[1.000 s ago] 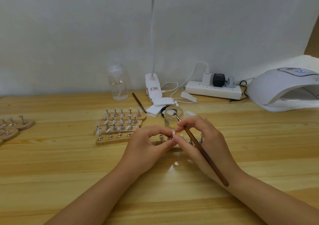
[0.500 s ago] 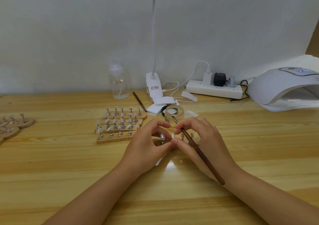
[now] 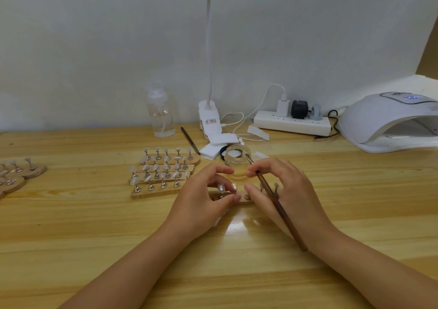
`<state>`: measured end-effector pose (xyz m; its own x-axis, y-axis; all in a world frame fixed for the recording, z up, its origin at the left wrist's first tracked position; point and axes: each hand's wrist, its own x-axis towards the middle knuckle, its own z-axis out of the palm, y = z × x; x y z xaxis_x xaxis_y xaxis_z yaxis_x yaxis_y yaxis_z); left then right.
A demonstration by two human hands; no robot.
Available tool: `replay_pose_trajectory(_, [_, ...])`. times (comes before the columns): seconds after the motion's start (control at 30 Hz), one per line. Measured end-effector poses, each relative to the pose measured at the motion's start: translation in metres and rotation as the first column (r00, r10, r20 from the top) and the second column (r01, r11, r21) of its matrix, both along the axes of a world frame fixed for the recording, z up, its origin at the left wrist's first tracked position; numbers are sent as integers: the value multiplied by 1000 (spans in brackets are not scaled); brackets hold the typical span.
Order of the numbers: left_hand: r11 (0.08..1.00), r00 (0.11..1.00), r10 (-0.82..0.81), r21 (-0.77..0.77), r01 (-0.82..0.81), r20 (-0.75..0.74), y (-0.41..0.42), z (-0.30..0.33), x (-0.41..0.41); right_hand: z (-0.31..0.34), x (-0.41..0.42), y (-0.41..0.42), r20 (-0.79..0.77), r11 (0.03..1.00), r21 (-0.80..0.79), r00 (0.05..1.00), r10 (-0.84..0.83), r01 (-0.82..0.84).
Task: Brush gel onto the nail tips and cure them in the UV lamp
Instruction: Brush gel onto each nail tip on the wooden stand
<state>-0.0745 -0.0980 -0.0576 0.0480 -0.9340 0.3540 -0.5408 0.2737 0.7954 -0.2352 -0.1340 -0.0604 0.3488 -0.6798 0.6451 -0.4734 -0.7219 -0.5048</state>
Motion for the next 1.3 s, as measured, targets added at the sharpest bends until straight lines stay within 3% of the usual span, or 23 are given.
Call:
replay_pose_trajectory(0.2, [1000,1000,-11,4,11,19,0,0,0,3,-8,-5,-65,997,67,997,43,-39])
replay_pose_trajectory(0.47, [999,1000,-28,19,27,12,-1,1,0,-2,-8,-8,-121,998,-2,991,54,-55])
replay_pose_trajectory(0.77, [998,1000,-10,61,10,-4,-1,-2,0,-2,-7,-8,-113,991,-97,990,83,-94])
replay_pose_trajectory(1.3, [999,998,-9,-48,12,64,1,-4,1,-2,-6,-5,-16,958,-272,995,95,-95])
